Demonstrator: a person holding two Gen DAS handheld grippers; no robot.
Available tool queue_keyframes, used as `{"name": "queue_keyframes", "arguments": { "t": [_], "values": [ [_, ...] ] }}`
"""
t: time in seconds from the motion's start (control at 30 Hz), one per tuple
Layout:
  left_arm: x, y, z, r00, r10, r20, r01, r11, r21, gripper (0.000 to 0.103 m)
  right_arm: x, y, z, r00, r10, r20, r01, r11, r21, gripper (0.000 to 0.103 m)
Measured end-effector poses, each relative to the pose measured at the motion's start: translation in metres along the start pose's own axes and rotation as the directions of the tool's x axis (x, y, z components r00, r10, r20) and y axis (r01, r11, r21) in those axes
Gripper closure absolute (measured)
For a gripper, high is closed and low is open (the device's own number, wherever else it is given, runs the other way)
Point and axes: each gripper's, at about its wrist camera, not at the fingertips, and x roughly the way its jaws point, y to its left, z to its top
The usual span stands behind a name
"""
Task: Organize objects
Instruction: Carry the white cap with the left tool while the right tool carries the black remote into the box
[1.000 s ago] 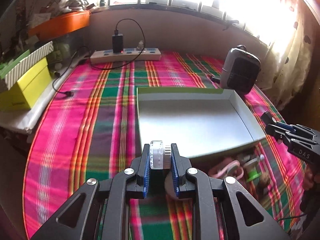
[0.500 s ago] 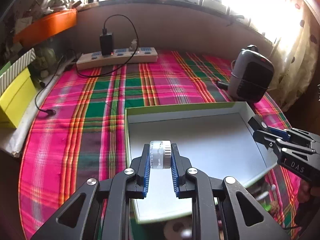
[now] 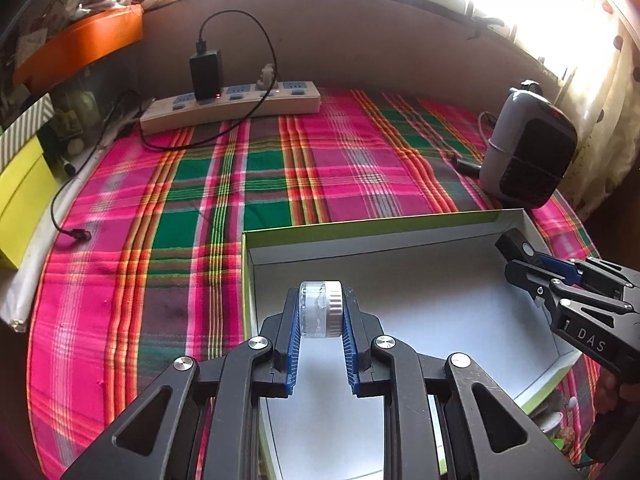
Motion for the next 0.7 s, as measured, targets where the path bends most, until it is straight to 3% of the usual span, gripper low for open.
{"name": "queue_keyframes", "arguments": {
  "t": [0.7],
  "values": [
    [0.013,-0.006,0.002,1.000,0.015,-0.009,-0.015,1.000,0.023,0.086,0.011,0.005,-0.001,1.000,-0.017,0.003,0.017,1.000,-0.011,0.075]
  ]
}}
